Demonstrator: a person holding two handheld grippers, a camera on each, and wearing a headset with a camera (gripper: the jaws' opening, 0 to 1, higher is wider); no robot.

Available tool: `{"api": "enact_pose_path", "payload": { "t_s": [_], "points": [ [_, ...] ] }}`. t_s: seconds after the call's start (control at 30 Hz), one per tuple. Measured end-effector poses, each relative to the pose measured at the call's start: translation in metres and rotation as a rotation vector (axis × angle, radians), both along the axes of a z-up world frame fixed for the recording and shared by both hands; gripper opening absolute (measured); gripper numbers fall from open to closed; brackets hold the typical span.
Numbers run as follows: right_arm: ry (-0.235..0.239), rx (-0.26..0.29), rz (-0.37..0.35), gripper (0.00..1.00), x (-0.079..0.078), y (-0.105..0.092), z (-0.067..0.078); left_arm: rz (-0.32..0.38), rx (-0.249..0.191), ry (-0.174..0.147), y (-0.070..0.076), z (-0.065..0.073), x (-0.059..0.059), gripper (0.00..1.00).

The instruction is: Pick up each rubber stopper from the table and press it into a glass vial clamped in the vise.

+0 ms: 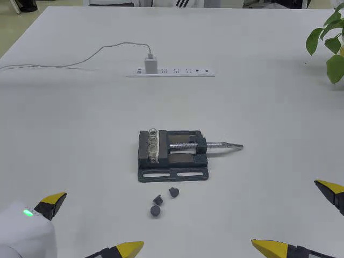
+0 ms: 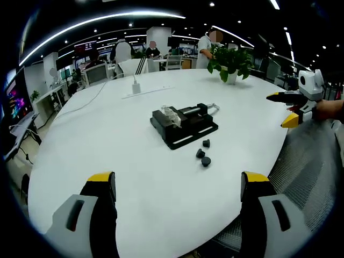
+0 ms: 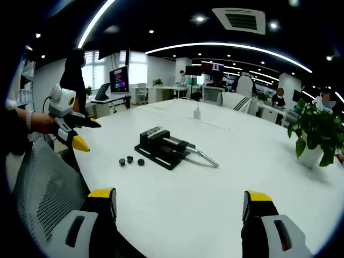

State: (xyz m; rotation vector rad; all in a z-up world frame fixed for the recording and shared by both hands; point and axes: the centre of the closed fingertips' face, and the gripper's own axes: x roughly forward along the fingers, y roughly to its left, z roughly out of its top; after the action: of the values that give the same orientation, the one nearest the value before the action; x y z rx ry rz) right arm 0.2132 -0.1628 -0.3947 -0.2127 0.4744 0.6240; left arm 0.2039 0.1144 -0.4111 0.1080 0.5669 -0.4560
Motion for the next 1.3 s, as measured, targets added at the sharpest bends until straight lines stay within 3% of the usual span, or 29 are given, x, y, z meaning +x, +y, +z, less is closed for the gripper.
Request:
{"api": "enact_pose_path", "payload": {
  "t_s": [0.37,0.7,0.9,1.2,1.3],
  "points": [
    [-0.026,-0.024,0.036,0.96,0.016,0.012,0.008,-0.024,0.002,0.009,-0.003,-0.004,0.003,0.99],
    [-0.074,-0.009,0.101,0.93,0.044,0.053,0.018,-0.022,0.002,-0.002,-0.003,-0.003,0.005,0.99],
    [-0.061,-0.025,0.144,0.91,0.051,0.077,0.007,-0.021,0.003,0.001,-0.001,-0.005,0.003,0.99],
    [-0.012,-0.011,0.168,0.79,0.06,0.107,-0.009,-0.012,-0.003,-0.002,0.001,-0.004,0.003,0.99],
    [0.022,-0.031,0.183,0.75,0.059,0.118,-0.021,-0.014,-0.005,-0.003,-0.001,-0.003,0.003,0.99]
  ]
}}
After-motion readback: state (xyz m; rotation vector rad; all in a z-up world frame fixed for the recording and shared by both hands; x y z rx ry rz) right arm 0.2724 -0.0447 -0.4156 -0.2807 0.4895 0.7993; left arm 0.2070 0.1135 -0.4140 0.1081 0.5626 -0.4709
